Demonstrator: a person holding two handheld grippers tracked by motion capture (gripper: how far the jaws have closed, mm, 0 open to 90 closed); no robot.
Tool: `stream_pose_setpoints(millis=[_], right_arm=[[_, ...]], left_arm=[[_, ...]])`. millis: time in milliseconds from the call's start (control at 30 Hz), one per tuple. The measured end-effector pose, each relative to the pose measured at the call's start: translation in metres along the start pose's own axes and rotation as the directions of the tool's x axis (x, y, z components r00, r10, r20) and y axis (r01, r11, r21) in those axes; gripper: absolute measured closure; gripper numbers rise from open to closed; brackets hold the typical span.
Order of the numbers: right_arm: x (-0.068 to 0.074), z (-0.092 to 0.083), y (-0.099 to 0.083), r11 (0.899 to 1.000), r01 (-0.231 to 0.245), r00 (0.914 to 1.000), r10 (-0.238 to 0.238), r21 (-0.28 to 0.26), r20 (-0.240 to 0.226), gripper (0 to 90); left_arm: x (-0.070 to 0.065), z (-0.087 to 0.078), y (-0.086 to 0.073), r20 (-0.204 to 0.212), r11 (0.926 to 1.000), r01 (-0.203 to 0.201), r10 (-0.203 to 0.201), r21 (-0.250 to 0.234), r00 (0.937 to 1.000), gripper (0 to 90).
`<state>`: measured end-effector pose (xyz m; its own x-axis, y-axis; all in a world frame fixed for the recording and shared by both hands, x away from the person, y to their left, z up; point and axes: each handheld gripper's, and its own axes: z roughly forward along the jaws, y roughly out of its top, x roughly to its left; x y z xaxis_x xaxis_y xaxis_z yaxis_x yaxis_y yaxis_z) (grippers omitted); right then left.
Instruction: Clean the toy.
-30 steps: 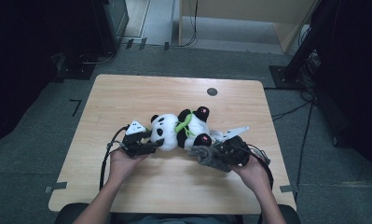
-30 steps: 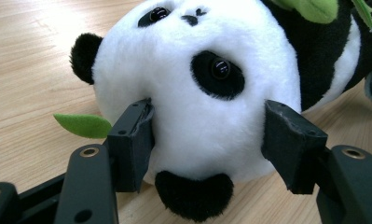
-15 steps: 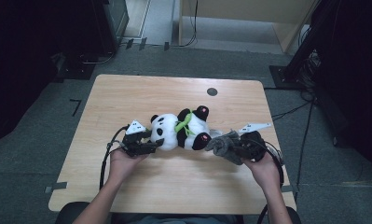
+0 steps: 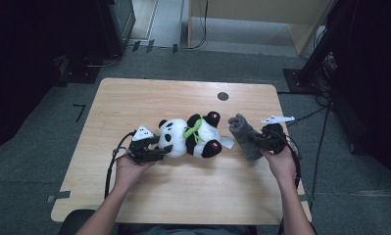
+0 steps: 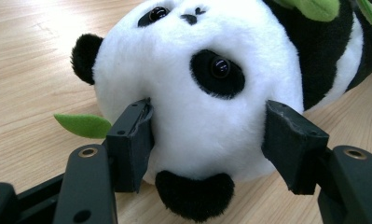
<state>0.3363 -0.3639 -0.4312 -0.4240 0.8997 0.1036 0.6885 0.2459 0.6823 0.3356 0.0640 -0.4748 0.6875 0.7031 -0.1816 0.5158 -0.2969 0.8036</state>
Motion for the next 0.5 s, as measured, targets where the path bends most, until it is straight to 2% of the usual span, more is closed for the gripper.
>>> stream_pose_setpoints(millis=[133, 333, 433, 500], right_arm=[[-0.014, 0.014, 0.005, 0.999, -0.044, 0.9989, 0.045, -0.013, 0.012, 79.4], [-0.027, 0.036, 0.008, 0.999, -0.045, 0.9982, 0.046, -0.031, 0.039, 79.1], [-0.037, 0.048, 0.006, 0.998, -0.065, 0.9959, 0.066, -0.020, 0.061, 78.7], [-0.041, 0.054, 0.005, 0.996, -0.083, 0.9947, 0.084, -0.019, 0.058, 78.6]], left_arm=[[0.000, 0.000, -0.001, 0.000, 1.0000, 0.002, -0.002, -0.002, 1.0000, 35.9], [-0.001, 0.000, -0.002, 0.001, 1.0000, 0.005, -0.005, -0.008, 1.0000, 34.7], [-0.001, -0.001, -0.003, 0.000, 0.9999, 0.002, -0.002, -0.010, 1.0000, 34.3], [-0.001, -0.001, -0.003, 0.001, 0.9999, 0.002, -0.002, -0.011, 1.0000, 34.0]])
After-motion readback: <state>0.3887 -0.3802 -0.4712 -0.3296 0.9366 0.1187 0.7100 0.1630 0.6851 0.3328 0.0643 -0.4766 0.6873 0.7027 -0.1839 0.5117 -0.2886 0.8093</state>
